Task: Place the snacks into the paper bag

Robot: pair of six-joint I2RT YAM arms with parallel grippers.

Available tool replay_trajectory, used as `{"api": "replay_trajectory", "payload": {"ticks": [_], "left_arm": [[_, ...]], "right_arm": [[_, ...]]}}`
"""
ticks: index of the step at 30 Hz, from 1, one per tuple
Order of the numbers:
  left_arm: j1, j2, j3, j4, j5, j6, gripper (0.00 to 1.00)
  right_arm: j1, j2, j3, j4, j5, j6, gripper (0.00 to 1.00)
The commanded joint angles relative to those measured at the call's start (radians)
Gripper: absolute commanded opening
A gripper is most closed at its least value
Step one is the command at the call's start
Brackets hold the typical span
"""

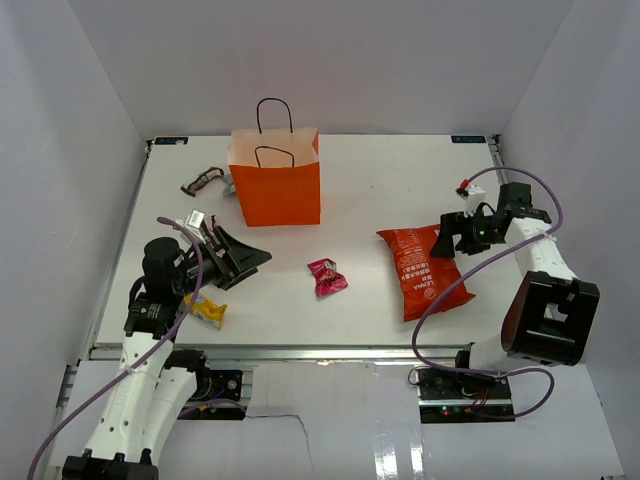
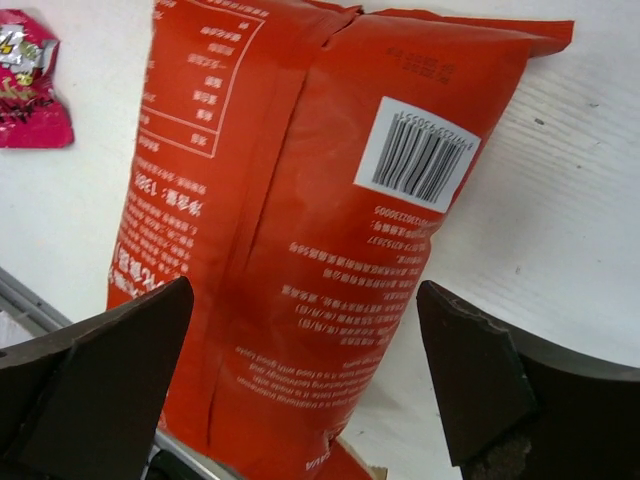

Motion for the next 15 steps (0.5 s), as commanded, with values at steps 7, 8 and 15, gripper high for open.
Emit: {"api": "replay_trajectory", "payload": {"ticks": [7,8,15], "left_arm": [[-0.047,0.095,0.059,0.009,-0.02,0.014,0.98],[-0.056,0.103,0.067,0.01,-0.035,0.013,0.98],[-0.281,0.245,0.136,0.047,-0.207,-0.033,0.98]], "right_arm": [[-0.004,0.07,-0.085,0.156,-0.026,0.093,0.84],[-0.004,0.076,-0.091,0.157,-0.032,0.093,0.82],[-0.004,0.073,-0.096,0.131,-0.093,0.075,0.49]]}}
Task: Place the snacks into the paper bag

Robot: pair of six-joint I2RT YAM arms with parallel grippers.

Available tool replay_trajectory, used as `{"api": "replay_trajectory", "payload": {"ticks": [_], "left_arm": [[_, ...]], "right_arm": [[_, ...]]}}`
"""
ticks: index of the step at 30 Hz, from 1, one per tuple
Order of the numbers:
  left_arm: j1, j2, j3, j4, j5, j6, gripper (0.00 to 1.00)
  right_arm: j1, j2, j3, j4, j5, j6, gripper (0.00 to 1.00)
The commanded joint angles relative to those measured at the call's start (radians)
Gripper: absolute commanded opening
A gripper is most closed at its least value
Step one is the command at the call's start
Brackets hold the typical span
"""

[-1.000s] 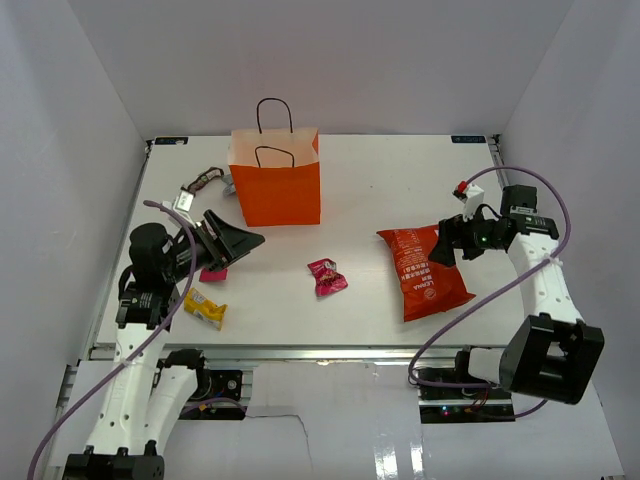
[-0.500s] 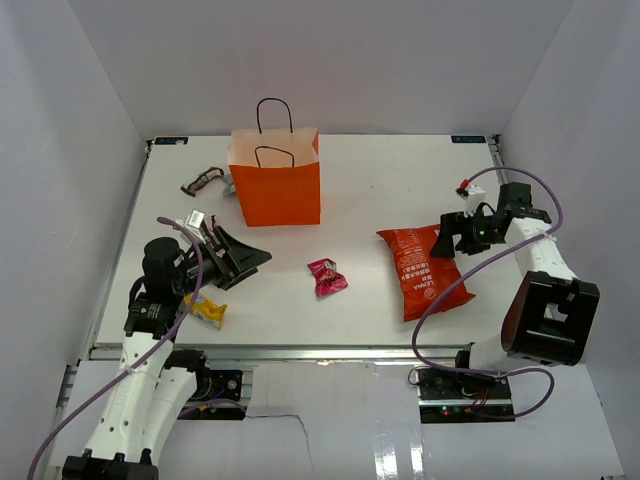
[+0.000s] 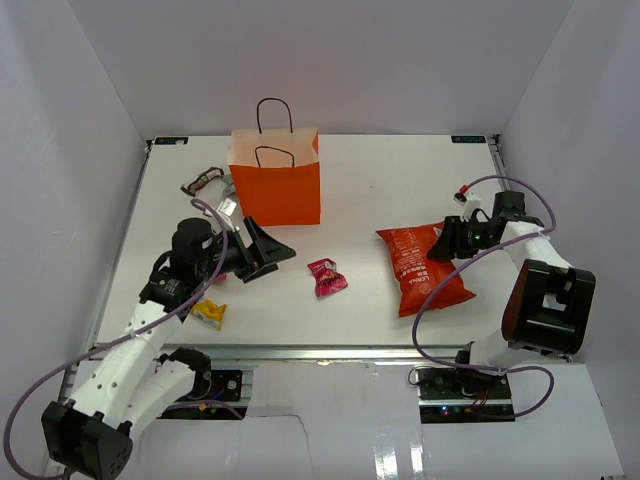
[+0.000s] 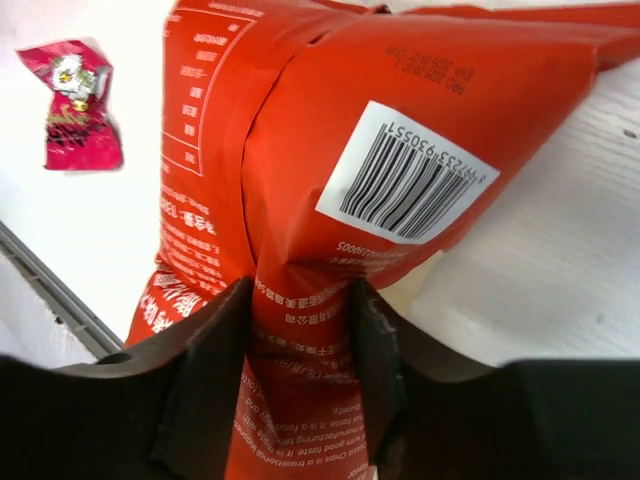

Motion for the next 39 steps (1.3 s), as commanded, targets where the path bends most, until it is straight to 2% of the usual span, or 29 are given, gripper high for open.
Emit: {"api": "replay_trajectory", "payload": {"ticks": [1,7,10,16,22,36,38,39], "left_arm": [[-0.124,0.08,0.049,0.038,-0.128,-0.035,0.98],[-0.32,0.287,0.101,0.193,-0.254,-0.129,0.98],[-0.38,0.408,0.177,0.239,-0.305,-0.145,0.98],[-0.416,0.641,0.299,0.337,-0.296,-0.15,0.98],[-0.437,0.763,0.34,0.456,-0.297,-0.17,0.98],[-0.471,0.863,0.409,0.502,-0.291,-0.187,0.98],[-0.474,0.869,0.414,0.502,-0.29,-0.192,0.95],[-0.475,0.87,0.414,0.503,-0.285,-0.198,0.91]], "right_arm": [[-0.002,0.002,-0.008,-0.012,-0.028,-0.025,0.45],[-0.002,-0.033,0.018,-0.1,-0.154,-0.153,0.19],[-0.001,-0.067,0.019,-0.135,-0.234,-0.215,0.16],[-0.001,-0.104,0.024,-0.219,-0.327,-0.345,0.14],[-0.001,-0.127,0.042,-0.345,-0.436,-0.484,0.14],[0.031,-0.122,0.088,-0.578,-0.63,-0.705,0.13],[0.04,-0.121,0.099,-0.585,-0.642,-0.706,0.13],[0.047,-0.119,0.101,-0.583,-0.642,-0.706,0.13]]}}
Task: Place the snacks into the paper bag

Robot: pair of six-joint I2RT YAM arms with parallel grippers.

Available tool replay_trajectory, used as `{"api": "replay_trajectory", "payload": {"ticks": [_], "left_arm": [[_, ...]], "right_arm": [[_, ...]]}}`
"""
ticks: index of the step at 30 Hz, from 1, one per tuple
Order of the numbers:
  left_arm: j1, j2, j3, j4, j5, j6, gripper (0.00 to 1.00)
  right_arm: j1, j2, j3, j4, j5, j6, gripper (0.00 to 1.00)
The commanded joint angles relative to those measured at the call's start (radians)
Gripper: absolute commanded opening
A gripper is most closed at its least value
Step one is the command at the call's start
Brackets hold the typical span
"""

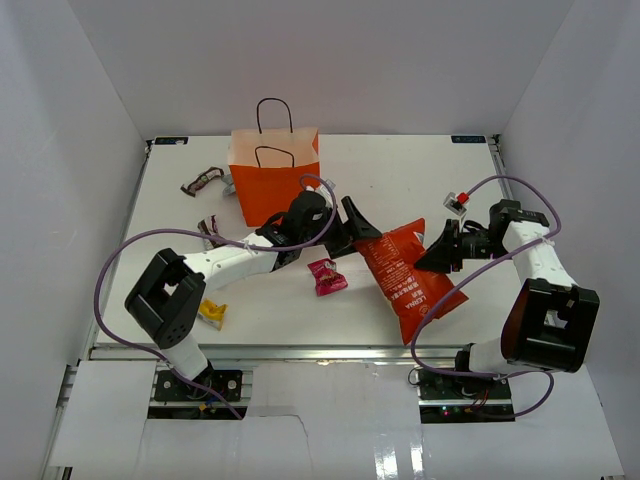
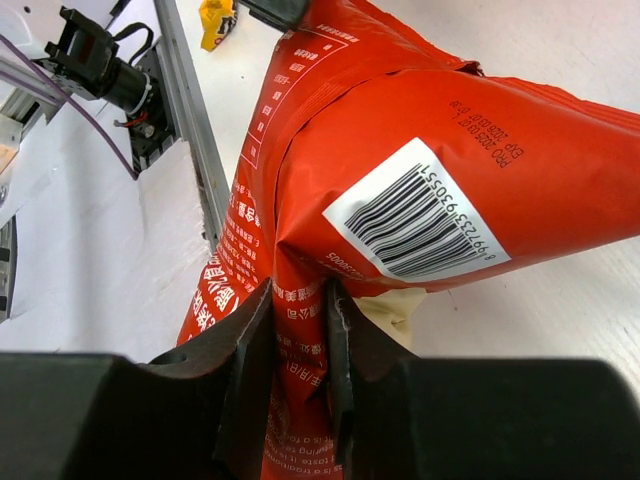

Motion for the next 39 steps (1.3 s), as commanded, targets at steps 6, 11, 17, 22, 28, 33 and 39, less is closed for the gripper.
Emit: {"api": "replay_trajectory", "payload": {"ticks": [6,11,17,22,28,33,39], "left_arm": [[-0.015,-0.006,0.044,0.034,0.019,-0.037,0.69],[-0.015,-0.034,0.034,0.039,0.019,-0.035,0.4],[-0.015,-0.089,0.004,0.037,0.005,0.014,0.12],[-0.013,-0.163,-0.029,0.002,-0.004,0.112,0.0],[-0.012,-0.255,-0.009,-0.062,-0.002,0.322,0.0],[-0.004,-0.302,0.099,-0.22,-0.022,0.533,0.0],[0.023,-0.342,0.261,-0.365,-0.022,0.704,0.0]], "right_arm": [[0.025,0.0,0.038,-0.032,-0.117,-0.048,0.13],[0.025,0.008,0.037,-0.029,-0.114,-0.051,0.15],[0.025,-0.003,0.032,0.019,-0.046,-0.013,0.29],[0.025,-0.058,0.011,0.142,0.03,0.08,0.45],[0.026,-0.059,0.04,0.147,0.032,0.092,0.64],[0.025,-0.069,0.101,0.132,0.028,0.106,0.74],[0.025,-0.09,0.179,0.132,0.058,0.124,0.75]]}}
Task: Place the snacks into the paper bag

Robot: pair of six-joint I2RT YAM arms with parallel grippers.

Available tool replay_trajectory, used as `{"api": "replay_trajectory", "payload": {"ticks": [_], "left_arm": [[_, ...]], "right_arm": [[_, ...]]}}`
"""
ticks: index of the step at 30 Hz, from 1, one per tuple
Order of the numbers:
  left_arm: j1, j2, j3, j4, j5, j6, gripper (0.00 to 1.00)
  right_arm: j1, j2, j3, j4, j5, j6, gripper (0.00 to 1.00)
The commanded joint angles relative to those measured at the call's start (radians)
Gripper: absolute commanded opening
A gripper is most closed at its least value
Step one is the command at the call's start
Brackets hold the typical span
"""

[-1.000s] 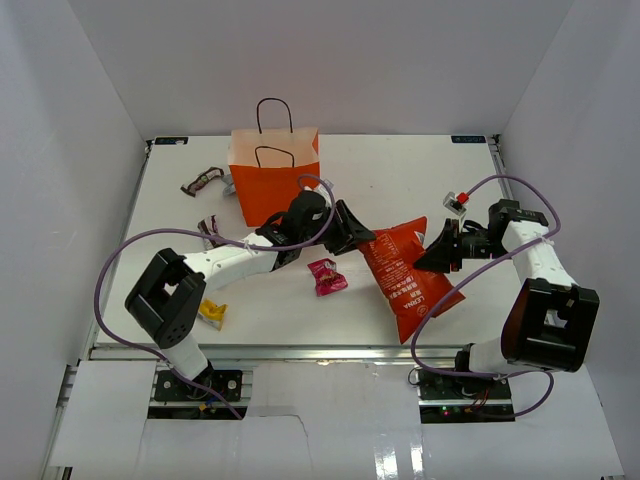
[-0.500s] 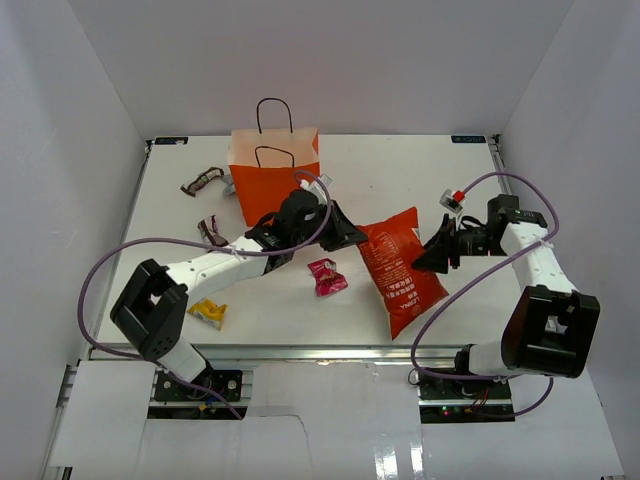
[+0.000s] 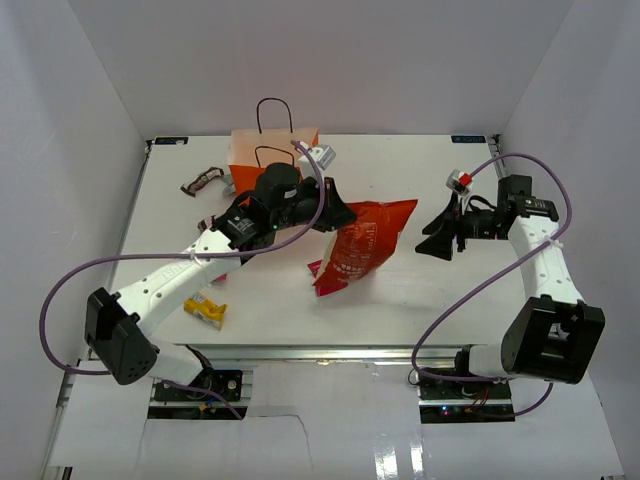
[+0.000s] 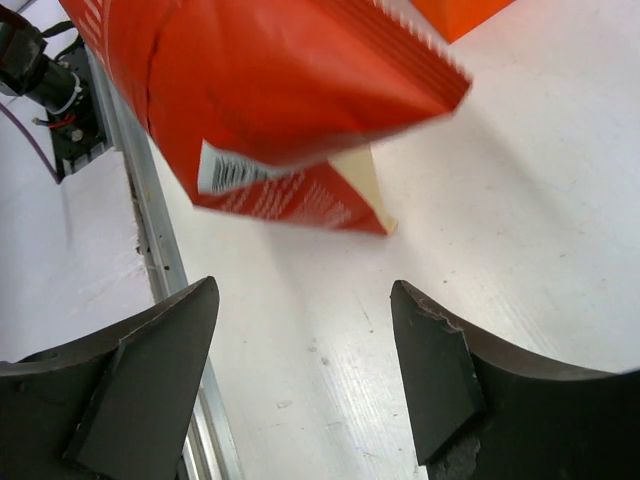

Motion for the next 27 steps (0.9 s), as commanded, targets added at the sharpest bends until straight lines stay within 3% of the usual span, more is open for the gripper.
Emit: {"api": "replay_trajectory", "payload": {"ticks": [1,7,16,22,27], "left_arm": [[0.021,-0.089,0.117,-0.07,0.006,0.189,0.0],[0.061,-0.096,0.335,-0.153,0.026,0.284,0.0],[0.271,0.044,0.689,-0.199,0.146,0.306,0.0],[0.351,0.18,0.901,-0.14,0.265,0.243,0.0],[0.404,0.224,0.913,0.018,0.38,0.094,0.0]], "right_arm": [[-0.003,-0.049,0.057,0.01,0.012,0.012,0.76],[-0.003,-0.083,0.031,0.014,0.008,0.012,0.76],[-0.001,-0.101,-0.038,0.022,0.014,0.006,0.76],[-0.003,-0.106,-0.075,0.031,0.016,0.003,0.76],[-0.003,-0.112,-0.098,0.043,0.016,0.004,0.76]]}}
